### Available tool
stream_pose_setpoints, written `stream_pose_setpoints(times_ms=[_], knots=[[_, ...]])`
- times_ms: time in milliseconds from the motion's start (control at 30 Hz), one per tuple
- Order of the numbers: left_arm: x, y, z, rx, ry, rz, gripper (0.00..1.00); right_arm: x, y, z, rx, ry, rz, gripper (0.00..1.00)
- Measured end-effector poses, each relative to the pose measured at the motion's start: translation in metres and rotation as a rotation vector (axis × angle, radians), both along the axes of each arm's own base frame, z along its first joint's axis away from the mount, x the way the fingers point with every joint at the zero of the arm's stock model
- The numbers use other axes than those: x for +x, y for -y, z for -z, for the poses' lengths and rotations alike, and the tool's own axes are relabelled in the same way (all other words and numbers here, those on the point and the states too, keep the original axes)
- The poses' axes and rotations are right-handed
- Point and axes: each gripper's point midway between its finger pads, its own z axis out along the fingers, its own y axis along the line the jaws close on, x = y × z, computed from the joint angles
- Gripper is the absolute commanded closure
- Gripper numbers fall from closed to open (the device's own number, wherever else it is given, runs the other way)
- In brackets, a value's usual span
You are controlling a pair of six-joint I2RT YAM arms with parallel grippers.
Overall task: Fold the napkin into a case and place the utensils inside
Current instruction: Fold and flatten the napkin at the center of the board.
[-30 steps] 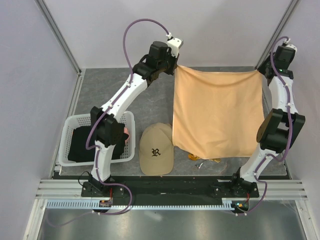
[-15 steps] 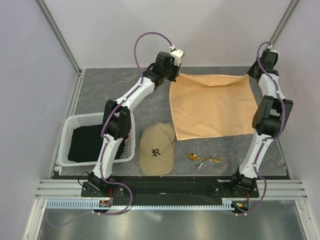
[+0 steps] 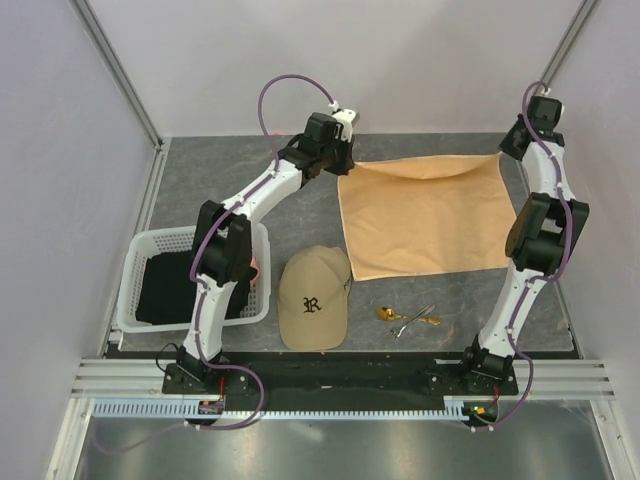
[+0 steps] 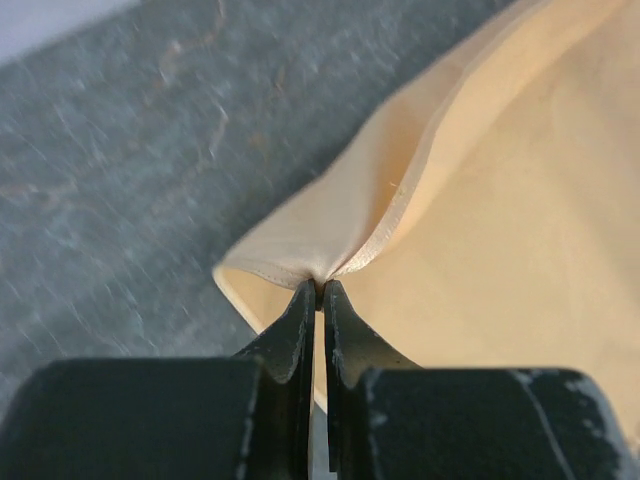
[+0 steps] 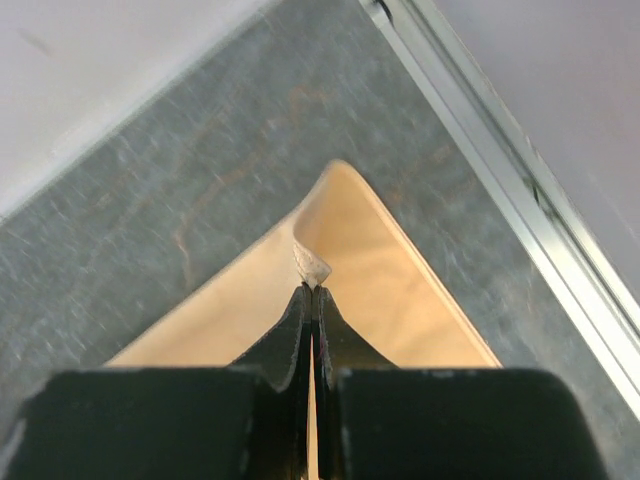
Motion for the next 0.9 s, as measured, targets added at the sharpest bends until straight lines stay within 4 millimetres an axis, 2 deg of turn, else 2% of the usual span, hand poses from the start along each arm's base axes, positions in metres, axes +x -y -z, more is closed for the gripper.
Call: stream_pose_setpoints(times_ms=[100, 233, 400, 600, 733, 900], knots=[[-0.022, 0.001, -0.004, -0.008, -0.041, 0.016, 0.98, -0.021, 0.005, 0.012, 0.044, -0.058, 0.036, 1.00], [-0.052, 0.001, -0.014, -0.032, -0.084, 0.045, 0.98, -0.060, 0.021, 0.021, 0.095, -0.130, 0.106, 1.00], [-0.089, 0.004, -0.015, -0.048, -0.156, 0.087, 0.98, -0.096, 0.030, 0.017, 0.128, -0.183, 0.160, 1.00], [-0.139, 0.009, 0.015, -0.001, -0.292, 0.150, 0.98, -0.117, 0.026, 0.004, 0.125, -0.203, 0.173, 1.00], [-0.163, 0.013, 0.027, 0.038, -0.352, 0.182, 0.98, -0.131, 0.019, 0.008, 0.136, -0.239, 0.175, 1.00], [-0.192, 0.023, 0.027, 0.065, -0.390, 0.235, 0.98, -0.148, 0.016, 0.023, 0.141, -0.298, 0.193, 1.00]])
